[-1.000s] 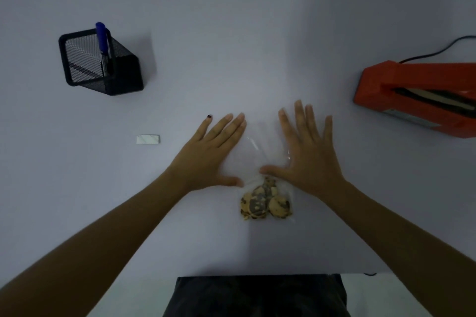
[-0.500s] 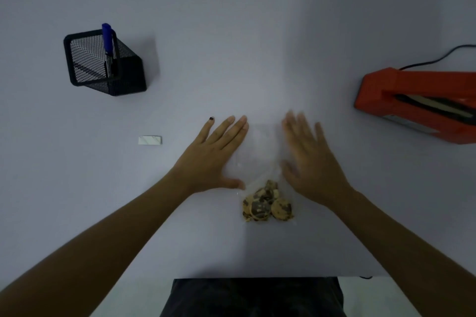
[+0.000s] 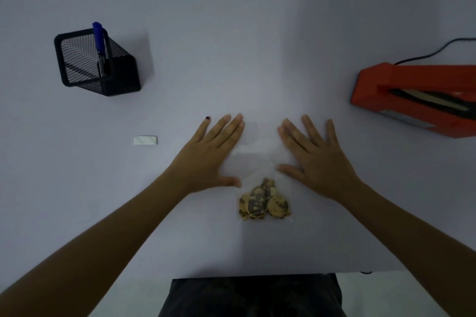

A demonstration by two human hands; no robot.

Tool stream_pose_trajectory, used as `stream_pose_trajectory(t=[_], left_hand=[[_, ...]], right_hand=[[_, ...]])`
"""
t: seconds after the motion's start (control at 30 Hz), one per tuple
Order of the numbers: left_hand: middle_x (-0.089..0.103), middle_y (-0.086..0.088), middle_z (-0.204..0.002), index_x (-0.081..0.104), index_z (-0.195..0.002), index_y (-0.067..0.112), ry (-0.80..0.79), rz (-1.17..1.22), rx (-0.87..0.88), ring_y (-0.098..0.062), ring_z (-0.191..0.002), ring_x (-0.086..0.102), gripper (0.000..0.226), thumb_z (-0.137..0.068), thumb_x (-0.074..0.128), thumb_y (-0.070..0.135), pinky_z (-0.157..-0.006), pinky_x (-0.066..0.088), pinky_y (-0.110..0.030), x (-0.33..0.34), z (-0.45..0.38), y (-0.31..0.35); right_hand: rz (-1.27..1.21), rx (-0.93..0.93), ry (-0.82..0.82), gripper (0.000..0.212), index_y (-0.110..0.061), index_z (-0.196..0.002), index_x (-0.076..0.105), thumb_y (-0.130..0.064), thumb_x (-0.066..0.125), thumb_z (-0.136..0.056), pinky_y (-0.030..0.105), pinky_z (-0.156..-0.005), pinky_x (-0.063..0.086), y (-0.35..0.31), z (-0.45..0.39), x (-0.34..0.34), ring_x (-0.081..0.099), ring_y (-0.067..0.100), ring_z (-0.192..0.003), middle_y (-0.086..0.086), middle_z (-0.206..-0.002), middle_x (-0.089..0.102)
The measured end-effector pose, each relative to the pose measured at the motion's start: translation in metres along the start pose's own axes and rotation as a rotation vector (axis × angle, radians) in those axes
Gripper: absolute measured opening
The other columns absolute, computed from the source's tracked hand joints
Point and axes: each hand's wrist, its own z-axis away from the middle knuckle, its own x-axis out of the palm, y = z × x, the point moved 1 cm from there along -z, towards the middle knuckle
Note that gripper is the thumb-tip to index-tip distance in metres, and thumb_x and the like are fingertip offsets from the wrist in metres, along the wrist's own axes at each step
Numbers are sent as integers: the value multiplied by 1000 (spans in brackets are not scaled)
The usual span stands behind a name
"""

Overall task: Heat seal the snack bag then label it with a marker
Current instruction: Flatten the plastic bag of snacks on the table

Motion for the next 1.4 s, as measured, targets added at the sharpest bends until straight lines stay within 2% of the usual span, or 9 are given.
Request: stream_pose_trajectory(t=[0.17,0.27,0.37,0.53,0.77,0.87,0.97,1.13,1.4], left_hand=[[3,-14,-159,6,-150,3,177,69,-86,-25,-147,-1,80,-93,38,49,-120,1,-45,-13,1,24],[19,-16,-156,21,-147,1,226,6,33,-27,-145,14,58,-99,28,32,-119,10,-44,-2,-8,50],[23,-16,-155,24,-147,2,227,-33,126,-28,-144,21,51,-99,23,16,-118,15,-44,17,-13,53],[12,-8,-159,13,-151,14,137,-111,229,-23,-146,13,60,-99,43,19,-118,14,-45,25,0,18],[10,-6,-159,12,-151,20,79,-155,177,-27,-146,12,56,-102,23,44,-118,17,-49,21,23,-3],[7,-6,-160,7,-152,21,60,-143,144,-27,-147,9,57,-102,23,43,-118,15,-50,21,23,2],[7,-5,-160,7,-152,21,44,-135,141,-27,-147,8,57,-102,23,43,-118,16,-50,20,23,1],[10,-5,-160,10,-152,20,39,-141,143,-26,-147,9,57,-102,24,43,-118,16,-49,18,25,0],[6,-5,-160,9,-152,20,30,-77,110,-25,-147,6,55,-102,25,37,-118,14,-50,14,25,6]], right_hand=[[-17,3,-7,79,-18,-153,16,-69,19,-93,68,-112,10,-2,-1,1,10,32,-148,1,-161,13],[-17,5,-9,80,-18,-153,16,-69,20,-92,68,-112,11,-2,-1,1,10,33,-148,1,-161,13],[-24,15,-1,80,-19,-154,14,-69,19,-92,67,-112,10,-1,-1,1,8,31,-148,0,-161,11],[-37,6,-1,80,-19,-154,13,-69,18,-92,67,-112,10,1,-1,3,10,31,-148,0,-161,11],[-127,14,24,79,-22,-154,6,-67,24,-92,65,-114,3,2,1,-1,-2,25,-149,-5,-162,2],[-296,83,97,78,-23,-154,9,-60,34,-90,59,-117,-2,-8,1,-8,-3,22,-149,-4,-162,6],[-389,166,162,92,-25,-154,-1,-70,41,-85,51,-118,-7,-28,-7,-10,-8,26,-149,0,-162,-3],[-364,246,131,110,-27,-153,-9,-85,40,-74,52,-118,-6,-32,-12,-3,-13,31,-148,5,-162,-12],[-464,349,108,112,-28,-152,-9,-82,47,-73,49,-119,-4,-5,12,3,-13,27,-148,4,-162,-12]])
